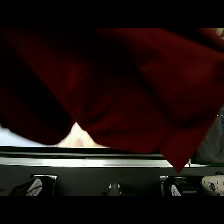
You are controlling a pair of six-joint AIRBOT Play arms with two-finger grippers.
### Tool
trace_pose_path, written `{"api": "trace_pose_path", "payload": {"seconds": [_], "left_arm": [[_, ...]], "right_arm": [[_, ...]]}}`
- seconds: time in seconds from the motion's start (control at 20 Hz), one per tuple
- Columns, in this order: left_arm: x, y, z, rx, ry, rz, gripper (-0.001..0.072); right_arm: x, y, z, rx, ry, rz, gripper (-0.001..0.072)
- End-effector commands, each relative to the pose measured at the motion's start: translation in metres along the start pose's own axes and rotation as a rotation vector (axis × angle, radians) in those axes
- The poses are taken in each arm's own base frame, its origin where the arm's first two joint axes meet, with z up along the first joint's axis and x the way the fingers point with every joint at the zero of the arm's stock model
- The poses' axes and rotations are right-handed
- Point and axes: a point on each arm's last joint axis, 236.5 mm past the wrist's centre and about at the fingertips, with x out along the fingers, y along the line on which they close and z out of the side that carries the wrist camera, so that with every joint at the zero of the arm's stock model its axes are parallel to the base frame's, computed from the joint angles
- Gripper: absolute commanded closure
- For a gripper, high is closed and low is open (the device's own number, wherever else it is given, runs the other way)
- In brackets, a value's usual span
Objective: Fold the shirts.
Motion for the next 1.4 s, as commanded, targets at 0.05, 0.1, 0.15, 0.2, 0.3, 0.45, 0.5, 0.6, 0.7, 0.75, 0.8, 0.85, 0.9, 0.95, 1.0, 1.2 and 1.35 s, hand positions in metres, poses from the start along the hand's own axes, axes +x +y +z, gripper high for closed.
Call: {"api": "trace_pose_path", "payload": {"seconds": [0.05,0.1,0.15,0.2,0.3,0.45,0.5,0.6,0.7,0.75,0.8,0.85,0.9,0.95,1.0,1.2,1.35], "left_arm": [[0.07,0.049,-0.163,-0.088,0.405,-0.006,0.0681],[0.087,0.054,-0.212,-0.106,0.501,-0.031,0.0681],[0.102,0.055,-0.27,-0.133,0.605,-0.061,0.0681],[0.114,0.052,-0.325,-0.161,0.698,-0.09,0.0681],[0.129,0.039,-0.436,-0.233,0.875,-0.133,0.068],[0.128,0.017,-0.55,-0.319,1.074,-0.167,0.068],[0.122,0.01,-0.578,-0.353,1.134,-0.169,0.068],[0.108,0.0,-0.613,-0.438,1.232,-0.147,0.0678],[0.09,-0.01,-0.63,-0.485,1.327,-0.154,0.0535],[0.081,-0.013,-0.631,-0.489,1.365,-0.17,0.0288],[0.072,-0.012,-0.627,-0.498,1.402,-0.182,0.0041],[0.063,-0.007,-0.619,-0.508,1.443,-0.184,0.0019],[0.05,0.004,-0.611,-0.523,1.506,-0.148,0.0038],[0.033,0.019,-0.604,-0.522,1.576,-0.09,0.0066],[0.009,0.038,-0.599,-0.489,1.66,-0.023,0.0164],[-0.073,0.04,-0.601,-0.466,1.856,0.031,0.0208],[-0.127,-0.004,-0.638,-0.613,1.887,0.001,0.0199]], "right_arm": [[0.11,-0.041,-0.126,0.095,0.608,-0.073,0.0692],[0.147,-0.047,-0.157,0.134,0.692,-0.053,0.0692],[0.183,-0.055,-0.183,0.186,0.727,-0.05,0.0692],[0.219,-0.062,-0.207,0.249,0.737,-0.045,0.0692],[0.285,-0.071,-0.243,0.394,0.726,-0.026,0.0691],[0.342,-0.077,-0.271,0.57,0.695,-0.015,0.0691],[0.352,-0.076,-0.279,0.619,0.698,-0.01,0.0691],[0.362,-0.074,-0.292,0.68,0.721,-0.003,0.0691],[0.365,-0.072,-0.294,0.676,0.718,0.005,0.0688],[0.364,-0.068,-0.289,0.668,0.712,0.025,0.0594],[0.36,-0.066,-0.28,0.64,0.714,0.048,0.0309],[0.353,-0.065,-0.268,0.587,0.716,0.077,0.0077],[0.342,-0.065,-0.254,0.506,0.72,0.109,0.0046],[0.33,-0.07,-0.242,0.452,0.727,0.104,0.0046],[0.316,-0.08,-0.232,0.395,0.739,0.078,0.0046],[0.257,-0.11,-0.26,0.283,0.957,-0.058,0.01],[0.243,-0.111,-0.29,0.295,1.054,-0.055,0.0101]]}}
